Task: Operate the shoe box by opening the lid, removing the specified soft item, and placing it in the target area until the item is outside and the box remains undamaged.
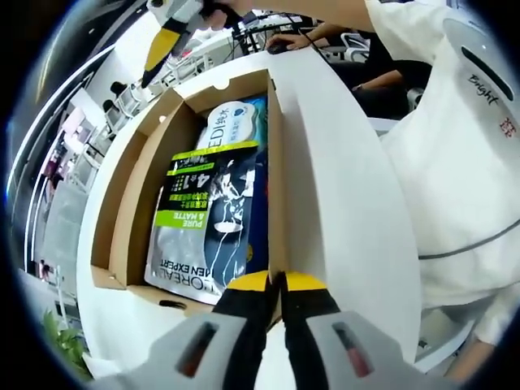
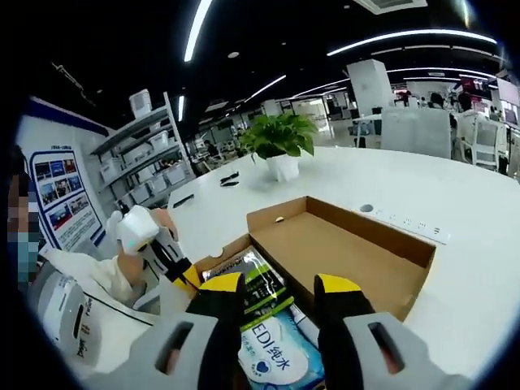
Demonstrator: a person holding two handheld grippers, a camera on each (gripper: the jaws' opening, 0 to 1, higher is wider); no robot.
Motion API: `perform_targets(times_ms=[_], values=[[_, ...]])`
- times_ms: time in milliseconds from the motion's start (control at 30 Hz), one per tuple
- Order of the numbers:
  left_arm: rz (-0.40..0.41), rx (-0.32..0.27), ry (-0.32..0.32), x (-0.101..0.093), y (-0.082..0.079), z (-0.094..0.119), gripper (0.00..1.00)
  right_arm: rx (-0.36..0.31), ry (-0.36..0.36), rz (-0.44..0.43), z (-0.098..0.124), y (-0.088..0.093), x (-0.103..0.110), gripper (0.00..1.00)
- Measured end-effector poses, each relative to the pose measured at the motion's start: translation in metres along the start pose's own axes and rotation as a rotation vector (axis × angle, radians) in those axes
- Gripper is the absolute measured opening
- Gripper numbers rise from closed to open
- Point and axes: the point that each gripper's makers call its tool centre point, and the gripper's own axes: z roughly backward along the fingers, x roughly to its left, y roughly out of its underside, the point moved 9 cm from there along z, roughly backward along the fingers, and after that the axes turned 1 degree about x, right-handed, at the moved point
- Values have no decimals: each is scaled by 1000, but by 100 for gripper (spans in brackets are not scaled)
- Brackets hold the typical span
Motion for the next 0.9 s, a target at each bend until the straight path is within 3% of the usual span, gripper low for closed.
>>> perform_targets(times_ms=[200,300,900], values=[[-30,-7,8,-1,1,0,3,89,-3,41,-15,12,2,34],[-22,-8,9,-1,1,0,3,115,-23,7,-21,16,1,34],[-33,-11,1,-2,2,0,3,211,-65,-58,-46,35,9,31]])
